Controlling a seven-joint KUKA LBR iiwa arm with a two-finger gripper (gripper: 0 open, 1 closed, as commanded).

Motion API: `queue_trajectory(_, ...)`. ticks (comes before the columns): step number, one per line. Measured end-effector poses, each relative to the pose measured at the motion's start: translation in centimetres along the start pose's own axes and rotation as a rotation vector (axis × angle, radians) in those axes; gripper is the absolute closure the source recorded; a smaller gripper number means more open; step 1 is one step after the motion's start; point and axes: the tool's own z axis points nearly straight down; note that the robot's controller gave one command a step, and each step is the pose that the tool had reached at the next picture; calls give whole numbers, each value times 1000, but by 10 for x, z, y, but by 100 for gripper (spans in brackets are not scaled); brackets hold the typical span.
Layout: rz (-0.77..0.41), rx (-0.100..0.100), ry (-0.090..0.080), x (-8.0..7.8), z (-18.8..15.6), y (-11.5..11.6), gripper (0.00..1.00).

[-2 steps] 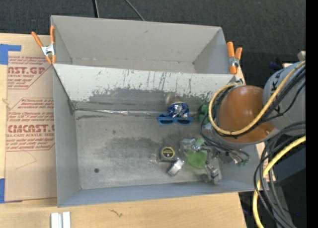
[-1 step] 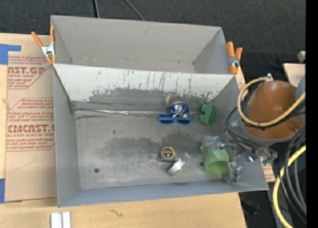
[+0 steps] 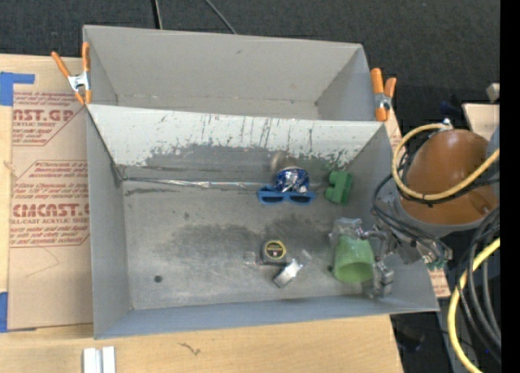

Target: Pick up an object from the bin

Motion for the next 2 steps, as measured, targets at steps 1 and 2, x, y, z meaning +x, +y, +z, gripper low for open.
queue_trajectory(1,81,8,0,-6,30,-12,0)
queue_trajectory(2,-28,15,-9,2,28,-9,0)
